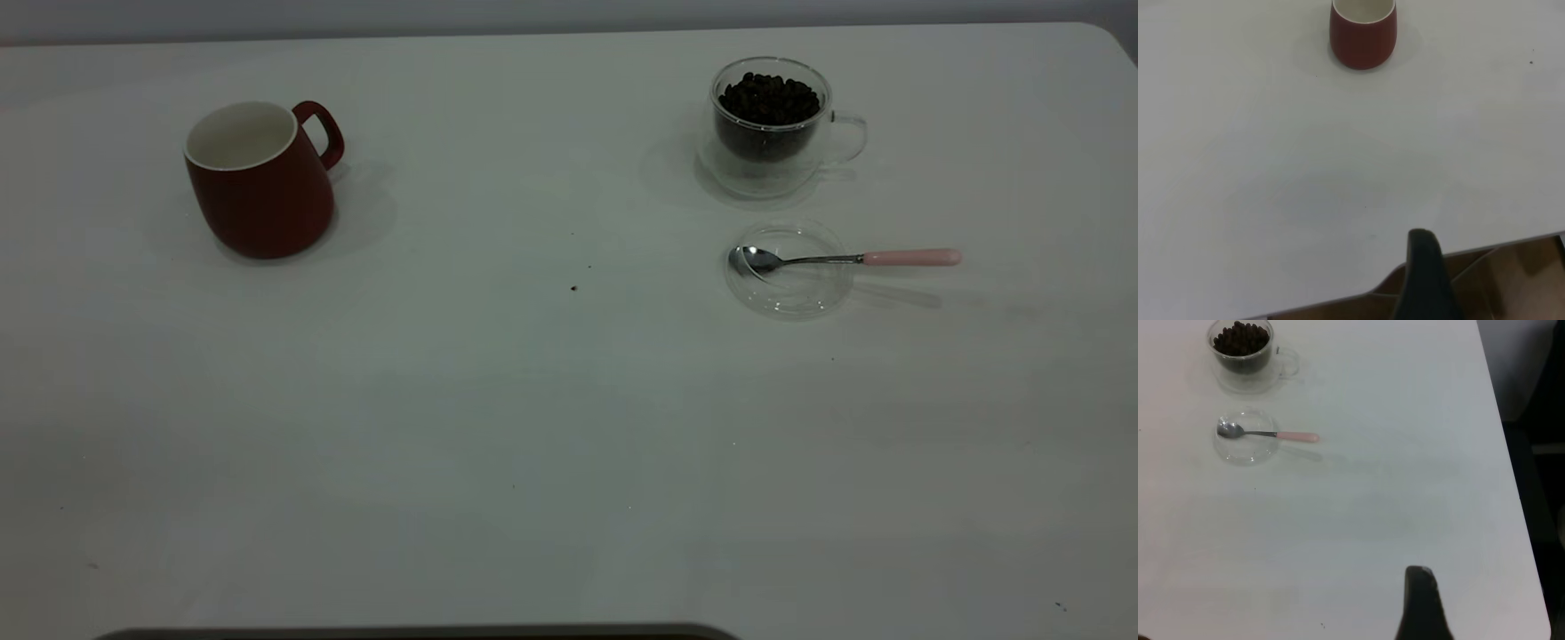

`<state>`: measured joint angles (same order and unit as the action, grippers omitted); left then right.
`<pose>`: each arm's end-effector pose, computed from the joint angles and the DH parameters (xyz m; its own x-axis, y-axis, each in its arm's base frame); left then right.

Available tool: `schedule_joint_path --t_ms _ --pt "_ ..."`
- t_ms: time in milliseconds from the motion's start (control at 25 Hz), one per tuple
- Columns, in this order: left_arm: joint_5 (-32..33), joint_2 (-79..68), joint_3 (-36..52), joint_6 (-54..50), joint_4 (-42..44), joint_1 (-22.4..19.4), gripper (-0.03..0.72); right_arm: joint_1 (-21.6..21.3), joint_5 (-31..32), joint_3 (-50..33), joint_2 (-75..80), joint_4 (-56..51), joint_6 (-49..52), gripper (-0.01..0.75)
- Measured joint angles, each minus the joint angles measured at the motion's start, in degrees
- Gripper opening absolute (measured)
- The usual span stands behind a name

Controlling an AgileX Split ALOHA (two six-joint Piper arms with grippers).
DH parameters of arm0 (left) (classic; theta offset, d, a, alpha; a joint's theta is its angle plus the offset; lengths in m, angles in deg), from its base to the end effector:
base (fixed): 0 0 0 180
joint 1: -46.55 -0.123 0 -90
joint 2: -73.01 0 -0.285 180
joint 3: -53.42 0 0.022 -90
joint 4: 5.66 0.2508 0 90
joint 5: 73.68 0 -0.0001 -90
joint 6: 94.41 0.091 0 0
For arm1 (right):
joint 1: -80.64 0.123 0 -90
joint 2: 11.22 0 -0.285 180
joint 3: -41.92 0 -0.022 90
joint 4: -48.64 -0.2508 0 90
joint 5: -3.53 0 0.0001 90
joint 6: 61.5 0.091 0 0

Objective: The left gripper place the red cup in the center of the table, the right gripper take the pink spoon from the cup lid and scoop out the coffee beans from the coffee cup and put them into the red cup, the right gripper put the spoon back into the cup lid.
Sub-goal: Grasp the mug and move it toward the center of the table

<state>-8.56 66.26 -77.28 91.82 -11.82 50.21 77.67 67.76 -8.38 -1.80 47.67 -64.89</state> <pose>-0.0103 -0.0082 0.2680 -0.5043 0.0954 -0.8582 0.1791 0.9838 0.0041 -0.0002 0.0014 0.2642 -0.5590 -0.0228 -0.8289 0.0102 0.9994 -0.0345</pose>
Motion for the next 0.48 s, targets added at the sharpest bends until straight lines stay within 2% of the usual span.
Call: schedule_joint_path --t_ms 480 --pt "0.0 0.0 0.0 0.0 -1.8 0.0 0.586 0.0 0.0 0.0 0.0 0.0 0.0 0.560"
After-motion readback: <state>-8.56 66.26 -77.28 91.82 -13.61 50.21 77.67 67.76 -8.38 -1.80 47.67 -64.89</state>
